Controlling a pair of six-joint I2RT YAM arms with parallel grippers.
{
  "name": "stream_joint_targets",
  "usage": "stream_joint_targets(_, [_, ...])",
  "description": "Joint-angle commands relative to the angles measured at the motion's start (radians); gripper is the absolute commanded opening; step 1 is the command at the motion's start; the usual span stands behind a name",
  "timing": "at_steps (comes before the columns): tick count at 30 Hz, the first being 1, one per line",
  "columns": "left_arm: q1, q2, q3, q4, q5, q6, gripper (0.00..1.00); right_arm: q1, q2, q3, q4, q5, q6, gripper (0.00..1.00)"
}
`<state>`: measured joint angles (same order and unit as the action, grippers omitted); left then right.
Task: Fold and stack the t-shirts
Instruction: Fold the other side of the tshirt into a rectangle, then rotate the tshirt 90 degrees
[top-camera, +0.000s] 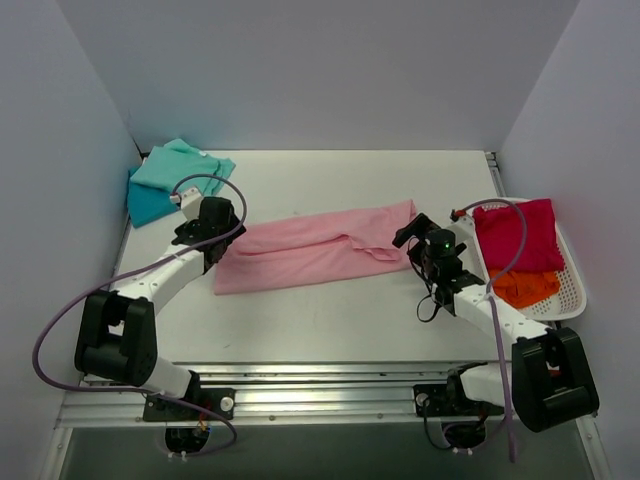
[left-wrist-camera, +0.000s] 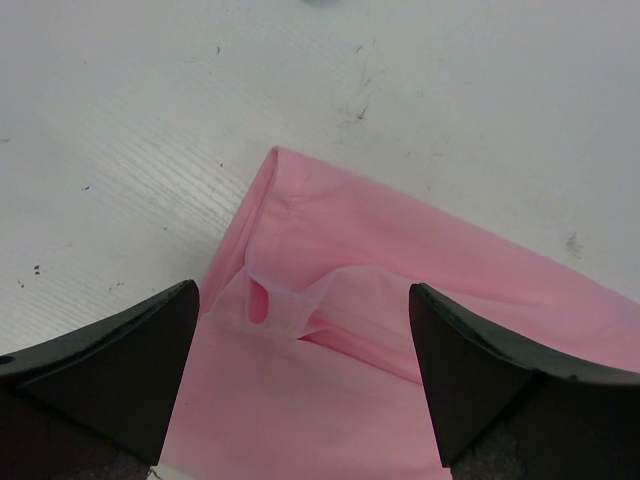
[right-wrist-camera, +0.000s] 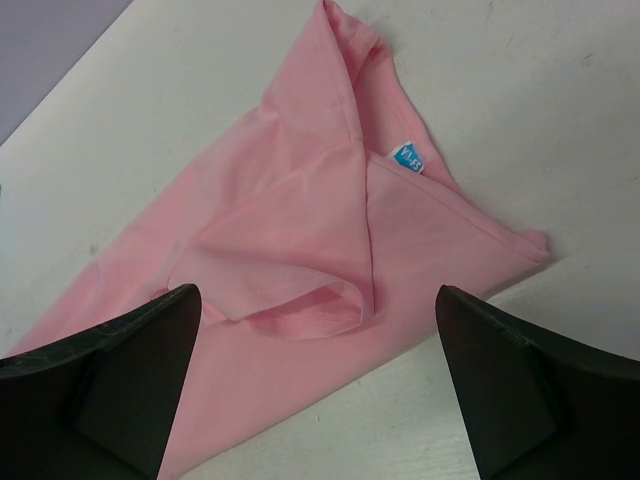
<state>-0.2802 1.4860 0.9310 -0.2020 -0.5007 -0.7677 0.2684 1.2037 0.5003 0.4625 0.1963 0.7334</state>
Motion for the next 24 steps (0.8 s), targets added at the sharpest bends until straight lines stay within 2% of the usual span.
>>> stream_joint_targets(1, [-0.002, -0.018, 0.069, -0.002, -0.024, 0.025, 0.95, 0.012, 0.017, 0.041, -0.024, 0.017, 0.027, 1.0])
stream_joint_targets(8, [-0.001, 0.01, 0.137, 0.016, -0.003, 0.057, 0.95, 0.023, 0.12, 0.02, 0.044, -0.008, 0.064, 1.0])
stream_joint_targets(13, [0.009, 0.065, 0.187, 0.019, 0.036, 0.065, 0.95, 0.029, 0.264, 0.029, 0.09, -0.012, 0.066, 0.98])
stream_joint_targets(16, [0.018, 0.079, 0.195, 0.029, 0.054, 0.07, 0.95, 0.029, 0.336, 0.03, 0.159, -0.014, 0.057, 0.83])
stream_joint_targets(19, [0.029, 0.079, 0.187, 0.05, 0.077, 0.074, 0.95, 0.029, 0.414, 0.063, 0.185, -0.014, 0.046, 0.58])
stream_joint_targets(20, [0.033, 0.079, 0.181, 0.059, 0.083, 0.076, 0.95, 0.029, 0.451, 0.093, 0.188, -0.014, 0.044, 0.53])
stream_joint_targets(21, [0.035, 0.077, 0.178, 0.062, 0.088, 0.077, 0.95, 0.029, 0.468, 0.107, 0.192, -0.012, 0.043, 0.44])
stream_joint_targets(22, [0.038, 0.074, 0.175, 0.067, 0.093, 0.08, 0.95, 0.029, 0.488, 0.122, 0.199, -0.014, 0.043, 0.24])
stream_joint_targets(24, [0.049, 0.071, 0.167, 0.073, 0.105, 0.08, 0.95, 0.028, 0.542, 0.174, 0.209, -0.014, 0.043, 0.05])
